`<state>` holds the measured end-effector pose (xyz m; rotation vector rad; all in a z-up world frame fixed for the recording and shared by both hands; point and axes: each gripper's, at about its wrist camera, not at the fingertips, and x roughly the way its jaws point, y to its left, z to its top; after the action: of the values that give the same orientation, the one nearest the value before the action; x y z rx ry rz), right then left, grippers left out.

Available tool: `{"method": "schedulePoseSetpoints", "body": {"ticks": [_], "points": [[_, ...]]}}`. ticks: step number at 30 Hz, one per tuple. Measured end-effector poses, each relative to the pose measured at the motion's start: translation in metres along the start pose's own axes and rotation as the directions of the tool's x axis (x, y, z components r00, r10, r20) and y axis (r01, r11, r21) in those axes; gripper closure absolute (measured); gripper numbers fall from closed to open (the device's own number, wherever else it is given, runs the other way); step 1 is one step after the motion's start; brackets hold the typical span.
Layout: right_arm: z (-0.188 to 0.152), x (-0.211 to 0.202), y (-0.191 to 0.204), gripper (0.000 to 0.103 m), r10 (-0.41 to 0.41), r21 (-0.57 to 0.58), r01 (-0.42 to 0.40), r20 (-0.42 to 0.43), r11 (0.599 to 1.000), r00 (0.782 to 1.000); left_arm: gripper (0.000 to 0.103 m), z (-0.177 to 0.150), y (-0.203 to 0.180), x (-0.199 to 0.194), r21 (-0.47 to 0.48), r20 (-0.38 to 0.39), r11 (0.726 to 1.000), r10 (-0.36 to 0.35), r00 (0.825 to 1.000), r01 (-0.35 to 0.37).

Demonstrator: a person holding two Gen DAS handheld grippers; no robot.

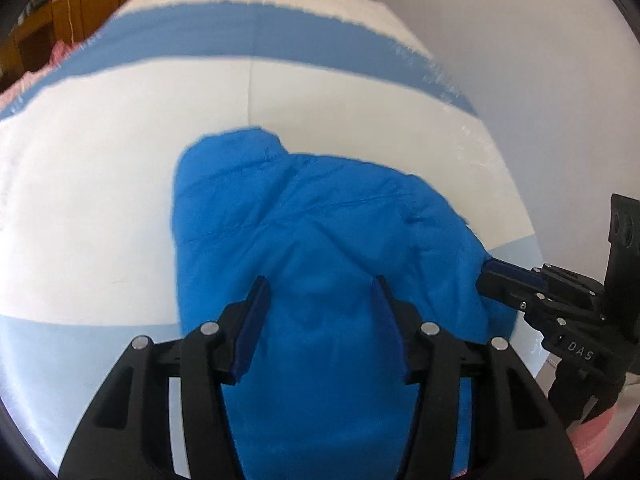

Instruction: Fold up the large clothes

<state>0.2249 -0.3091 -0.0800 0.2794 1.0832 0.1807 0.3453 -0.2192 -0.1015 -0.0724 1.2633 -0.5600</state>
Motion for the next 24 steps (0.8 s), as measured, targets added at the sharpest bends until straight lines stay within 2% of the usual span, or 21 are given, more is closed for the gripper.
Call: {"method": "schedulePoseSetpoints", "body": {"ticks": [4, 7, 9, 13, 15, 19, 24], "points": [[-0.007, 0.030, -0.029, 0.089, 0.012, 0.074, -0.008, -0.061, 0.997, 0.998, 0.050, 0.015, 0.005, 0.034, -0.021, -0.097, 1.000, -0.008, 0.995, 0.006], [-0.011, 0.050, -0.046, 0.092, 0.063, 0.152, -0.049, -0.083, 0.987, 0.995, 0.050, 0.023, 0.008, 0.049, -0.040, -0.130, 0.999, -0.013, 0.991, 0.008], [-0.010, 0.051, -0.046, 0.093, 0.064, 0.169, -0.048, -0.088, 0.984, 0.994, 0.051, 0.025, 0.008, 0.054, -0.044, -0.141, 0.999, -0.010, 0.990, 0.004], [-0.006, 0.027, -0.033, 0.090, 0.048, 0.158, -0.040, -0.047, 0.987, 0.998, 0.053, 0.017, 0.006, 0.034, -0.028, -0.108, 0.999, 0.017, 0.994, -0.020], [-0.010, 0.006, -0.020, 0.083, 0.050, 0.125, -0.049, -0.006, 0.991, 0.999, 0.053, 0.006, 0.006, 0.012, -0.019, -0.061, 1.000, 0.021, 0.998, -0.022], [-0.024, -0.019, 0.006, 0.083, 0.057, 0.048, -0.058, 0.013, 0.997, 0.998, 0.053, -0.028, 0.001, -0.017, 0.006, -0.008, 0.999, 0.042, 0.999, -0.042], [-0.041, -0.004, 0.007, 0.085, 0.033, 0.070, -0.031, -0.022, 0.997, 0.999, 0.052, -0.057, 0.001, -0.009, 0.013, -0.001, 0.997, 0.074, 0.997, -0.074]]}}
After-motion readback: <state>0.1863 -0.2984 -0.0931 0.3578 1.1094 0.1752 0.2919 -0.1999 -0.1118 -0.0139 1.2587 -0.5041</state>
